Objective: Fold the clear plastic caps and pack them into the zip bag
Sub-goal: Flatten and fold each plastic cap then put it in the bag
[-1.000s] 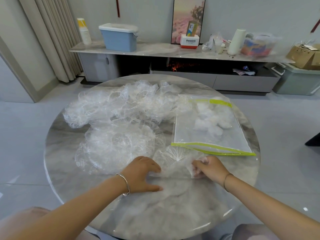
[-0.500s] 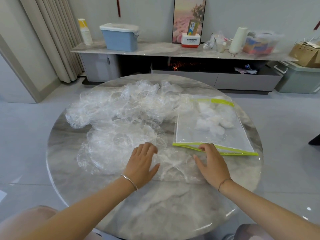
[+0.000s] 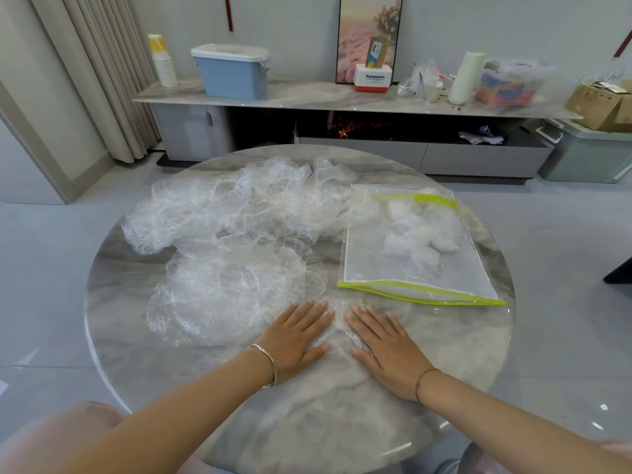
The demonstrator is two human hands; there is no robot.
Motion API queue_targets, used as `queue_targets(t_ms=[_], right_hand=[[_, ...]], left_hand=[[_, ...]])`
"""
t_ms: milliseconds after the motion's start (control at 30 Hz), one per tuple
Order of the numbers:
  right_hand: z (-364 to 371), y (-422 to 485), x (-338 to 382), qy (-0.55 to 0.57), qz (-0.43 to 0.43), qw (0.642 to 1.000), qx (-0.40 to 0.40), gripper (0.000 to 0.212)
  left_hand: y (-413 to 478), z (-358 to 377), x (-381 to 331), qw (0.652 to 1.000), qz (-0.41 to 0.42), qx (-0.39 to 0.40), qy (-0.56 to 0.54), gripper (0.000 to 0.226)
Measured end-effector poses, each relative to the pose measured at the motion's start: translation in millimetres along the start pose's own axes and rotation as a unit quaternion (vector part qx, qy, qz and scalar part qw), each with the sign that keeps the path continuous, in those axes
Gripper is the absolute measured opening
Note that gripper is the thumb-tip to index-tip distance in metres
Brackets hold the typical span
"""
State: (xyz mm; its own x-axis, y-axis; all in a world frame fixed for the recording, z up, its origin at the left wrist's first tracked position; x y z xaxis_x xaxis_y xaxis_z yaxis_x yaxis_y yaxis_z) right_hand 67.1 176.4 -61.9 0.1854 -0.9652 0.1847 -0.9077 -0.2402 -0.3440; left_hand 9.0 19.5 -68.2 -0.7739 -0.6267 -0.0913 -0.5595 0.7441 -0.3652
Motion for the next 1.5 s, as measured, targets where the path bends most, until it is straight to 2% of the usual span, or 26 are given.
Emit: queue_targets(t_ms=[67,133,200,267,333,400,533,700,800,867,933,1000,1100,1167,1233,1300,1333,1433,1500], right_hand=[[-1.6,0.4,0.1,-0.007,-0.002,1.0,0.009,0.1],[-6.1,-1.0,0.7,-0.008,-0.014,1.0,-0.003,0.098],[-19.3,-7.3,7.4,-0.01,-0.049,0.996,-0.067,0.08],[-30.3,-17.2,17.3,-0.025,-0.106,0.986,-0.128,0.052],[-29.1,-24.1,27.7,-0.048,-0.169,0.975,-0.139,0.042],[-27.8,-30.2,33.7,-0.064,-0.206,0.967,-0.132,0.044],[-16.5,-30.1,30.2,-0.101,-0.199,0.968,-0.118,0.049],[-18.8,-19.6,29.8,-0.058,-0.207,0.962,-0.168,0.024],[-27.0,-14.6,21.8,0.048,-0.146,0.974,-0.163,0.016],[-25.2,-13.6,6.8,0.222,-0.071,0.964,-0.124,0.011],[-23.6,-13.1,-3.6,0.409,-0.029,0.906,-0.107,0.014],[-23.8,-10.6,-13.5,0.519,0.011,0.847,-0.115,0.014],[-21.0,-7.1,-20.5,0.587,0.076,0.802,-0.081,0.021],[-19.3,-6.9,-25.1,0.6,0.106,0.79,-0.067,0.015],[-19.7,-6.7,-30.2,0.604,0.123,0.783,-0.082,0.004],[-24.7,-9.1,-32.7,0.578,0.134,0.795,-0.127,0.007],[-30.9,-11.8,-33.0,0.528,0.128,0.823,-0.166,0.011],[-55.9,-20.1,-13.3,0.265,0.01,0.931,-0.251,0.025],[-57.6,-19.7,4.1,0.097,-0.074,0.964,-0.237,0.034]], left_hand=[[-0.7,-2.8,-5.5,1.0,0.003,-0.028,0.004,0.087],[-3.1,-8.4,-5.8,1.0,-0.011,-0.024,-0.003,0.091],[-9.5,-21.5,-9.8,0.997,0.002,-0.069,-0.018,0.082],[-16.7,-34.9,-13.3,0.992,0.016,-0.12,-0.025,0.07],[-21.5,-34.4,-15.2,0.995,0.01,-0.094,-0.026,0.08],[-25.5,-33.8,-15.4,0.996,-0.001,-0.076,-0.041,0.088],[-28.7,-34.5,-15.0,0.995,0.004,-0.082,-0.047,0.088],[-25.6,-32.3,-6.2,0.993,0.029,-0.08,-0.084,0.08],[-22.4,-29.7,-2.1,0.991,0.048,-0.065,-0.105,0.081],[-22.8,-31.9,0.3,0.992,0.05,-0.066,-0.096,0.085],[-24.6,-33.7,1.5,0.992,0.048,-0.07,-0.088,0.085],[-23.7,-33.1,3.1,0.991,0.041,-0.08,-0.097,0.079],[-19.7,-37.0,6.2,0.982,-0.005,-0.112,-0.149,0.064],[-16.8,-38.1,8.8,0.971,-0.028,-0.132,-0.198,0.038],[-16.3,-36.3,9.0,0.96,-0.047,-0.131,-0.245,0.022],[-16.1,-32.6,9.8,0.947,-0.064,-0.119,-0.29,0.025],[-15.4,-31.3,10.0,0.942,-0.072,-0.117,-0.307,0.027],[-12.4,-26.5,14.0,0.932,-0.101,-0.108,-0.33,0.017],[-10.1,-22.4,16.2,0.926,-0.121,-0.097,-0.343,0.013]])
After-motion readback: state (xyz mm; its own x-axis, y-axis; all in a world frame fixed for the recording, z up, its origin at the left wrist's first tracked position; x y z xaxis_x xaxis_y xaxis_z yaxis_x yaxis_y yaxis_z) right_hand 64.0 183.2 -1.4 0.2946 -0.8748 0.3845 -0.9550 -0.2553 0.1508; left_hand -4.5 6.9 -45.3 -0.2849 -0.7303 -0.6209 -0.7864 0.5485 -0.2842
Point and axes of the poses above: each hand's wrist, its own y-axis towards the middle knuckle, its own z-axis out of the palm, x = y × z, the point moved 6 cm from there along y, towards the middle knuckle, and after that the axes turned 12 degrees about x, right-handed, at the moved point
